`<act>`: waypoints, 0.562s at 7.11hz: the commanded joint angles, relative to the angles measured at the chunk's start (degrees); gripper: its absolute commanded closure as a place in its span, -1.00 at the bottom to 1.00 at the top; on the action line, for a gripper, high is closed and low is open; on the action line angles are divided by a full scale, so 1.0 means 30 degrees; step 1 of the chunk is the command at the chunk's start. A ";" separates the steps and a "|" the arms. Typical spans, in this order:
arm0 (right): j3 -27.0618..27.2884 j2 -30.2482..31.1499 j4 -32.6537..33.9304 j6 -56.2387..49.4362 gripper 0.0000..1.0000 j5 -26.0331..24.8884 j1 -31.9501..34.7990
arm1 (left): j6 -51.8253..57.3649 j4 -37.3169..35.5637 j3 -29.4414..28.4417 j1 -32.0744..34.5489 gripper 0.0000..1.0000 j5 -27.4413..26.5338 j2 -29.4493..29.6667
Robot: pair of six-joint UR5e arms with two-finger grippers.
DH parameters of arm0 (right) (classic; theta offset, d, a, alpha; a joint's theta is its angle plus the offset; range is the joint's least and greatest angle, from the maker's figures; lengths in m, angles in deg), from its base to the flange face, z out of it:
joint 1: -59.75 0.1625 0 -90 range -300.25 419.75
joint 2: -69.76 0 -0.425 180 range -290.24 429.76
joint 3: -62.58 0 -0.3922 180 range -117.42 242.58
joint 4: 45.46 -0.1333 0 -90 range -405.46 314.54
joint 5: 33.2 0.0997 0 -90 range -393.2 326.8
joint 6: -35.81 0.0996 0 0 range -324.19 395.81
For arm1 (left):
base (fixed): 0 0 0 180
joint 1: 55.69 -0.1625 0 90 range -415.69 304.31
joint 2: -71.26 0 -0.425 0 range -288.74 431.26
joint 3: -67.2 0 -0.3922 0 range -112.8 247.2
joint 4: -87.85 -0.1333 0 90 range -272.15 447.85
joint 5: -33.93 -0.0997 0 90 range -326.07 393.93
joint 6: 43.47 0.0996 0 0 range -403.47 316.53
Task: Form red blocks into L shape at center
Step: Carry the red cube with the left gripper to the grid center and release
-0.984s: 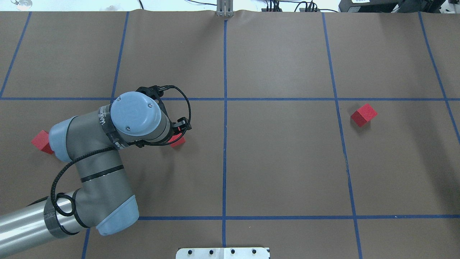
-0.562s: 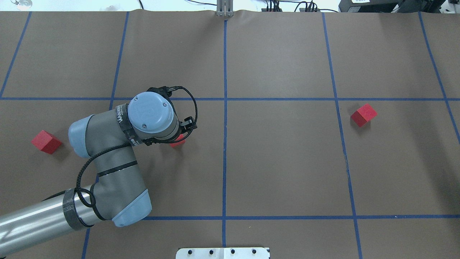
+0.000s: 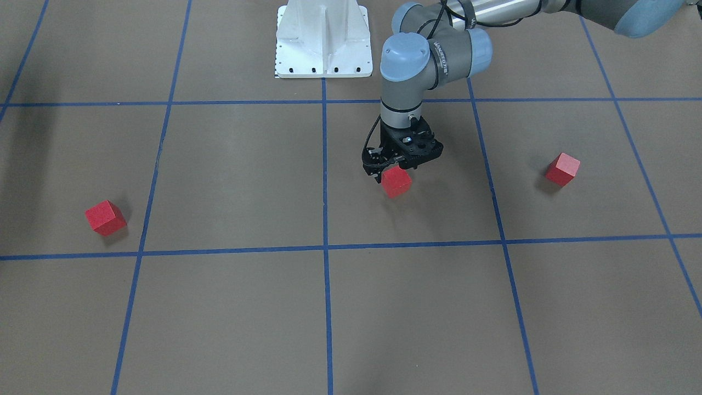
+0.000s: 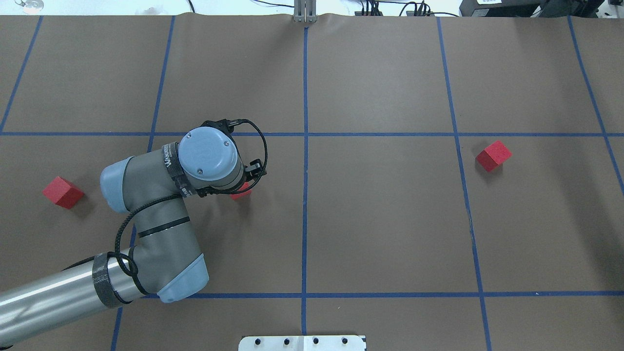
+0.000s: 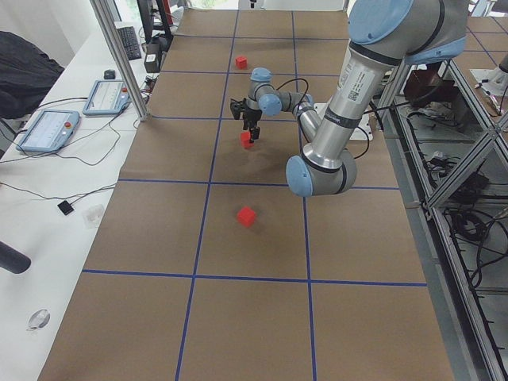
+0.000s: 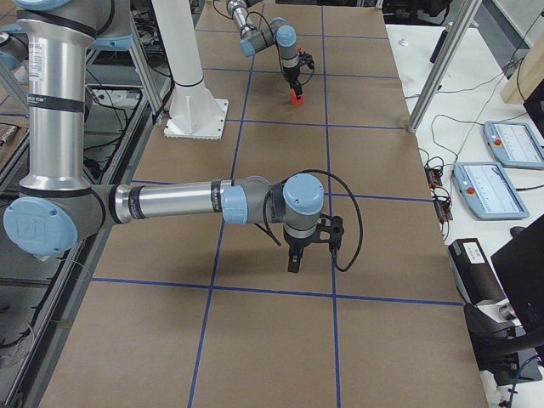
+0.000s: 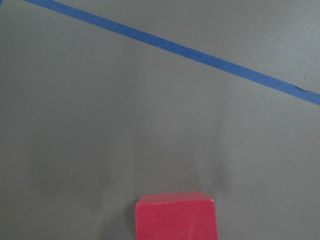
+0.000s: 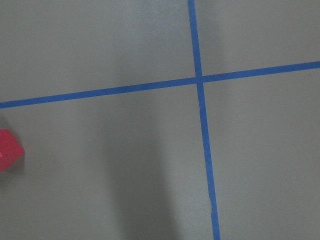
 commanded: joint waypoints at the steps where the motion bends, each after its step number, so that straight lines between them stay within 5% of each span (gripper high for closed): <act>1: -0.0020 0.0025 0.0000 -0.0002 -0.98 0.0000 0.0000 | 0.0001 0.0119 -0.0320 0.0000 -1.00 -0.0004 0.0002; 3: -0.0020 -0.0004 0.0000 -0.0002 -0.98 0.0000 -0.0029 | 0.0001 0.0148 -0.0495 0.0000 -0.83 -0.0237 0.0032; 4: -0.0020 -0.0004 0.0000 -0.0002 -0.98 0.0000 -0.0029 | 0.0001 0.0120 -0.0525 -0.0029 -0.28 -0.0238 0.0061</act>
